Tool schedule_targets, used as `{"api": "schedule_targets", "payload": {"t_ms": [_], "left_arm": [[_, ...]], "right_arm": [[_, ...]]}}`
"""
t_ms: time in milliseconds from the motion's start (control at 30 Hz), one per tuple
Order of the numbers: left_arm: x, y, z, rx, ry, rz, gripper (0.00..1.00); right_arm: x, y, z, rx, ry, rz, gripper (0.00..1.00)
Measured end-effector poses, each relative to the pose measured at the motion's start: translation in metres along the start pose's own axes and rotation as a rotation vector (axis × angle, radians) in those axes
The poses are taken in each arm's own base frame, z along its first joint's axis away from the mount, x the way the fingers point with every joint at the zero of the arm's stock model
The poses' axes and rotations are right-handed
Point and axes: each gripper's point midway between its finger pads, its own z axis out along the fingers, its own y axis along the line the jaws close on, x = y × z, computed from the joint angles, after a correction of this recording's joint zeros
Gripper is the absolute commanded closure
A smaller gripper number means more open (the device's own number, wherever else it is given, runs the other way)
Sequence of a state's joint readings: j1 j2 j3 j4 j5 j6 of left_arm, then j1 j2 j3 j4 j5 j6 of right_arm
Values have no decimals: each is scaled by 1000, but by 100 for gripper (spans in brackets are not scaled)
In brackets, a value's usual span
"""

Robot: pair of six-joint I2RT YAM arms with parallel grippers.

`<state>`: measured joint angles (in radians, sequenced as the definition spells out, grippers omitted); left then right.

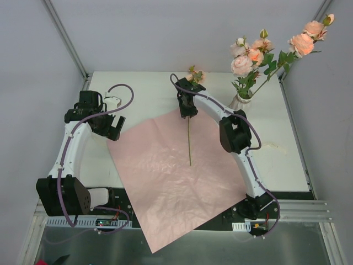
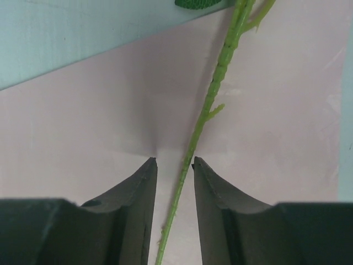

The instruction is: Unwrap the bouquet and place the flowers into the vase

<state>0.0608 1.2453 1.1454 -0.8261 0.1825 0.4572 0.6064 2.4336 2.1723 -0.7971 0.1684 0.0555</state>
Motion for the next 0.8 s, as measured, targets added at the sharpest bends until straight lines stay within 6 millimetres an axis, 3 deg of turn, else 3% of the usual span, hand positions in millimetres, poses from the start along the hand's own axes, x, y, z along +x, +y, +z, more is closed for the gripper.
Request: {"api": "schedule_targets", "payload": {"t_ms": [300,400,433,533,800], "left_arm": [[5,0,4,2,14,7,1],[6,1,5,-1,19,12,1],[7,1,5,-1,20,14,1],[8,1,6,-1,22,20,1],[10,2,7,-5,28,28,1]], "right_arm": [[1,-1,11,9,12,29,69],[1,-2,11,8,14,42,78],[1,-3,11,10,14,47,87],[1,-4,12,11,16,59,99],[-1,-6,11,15,0,97,99]]}}
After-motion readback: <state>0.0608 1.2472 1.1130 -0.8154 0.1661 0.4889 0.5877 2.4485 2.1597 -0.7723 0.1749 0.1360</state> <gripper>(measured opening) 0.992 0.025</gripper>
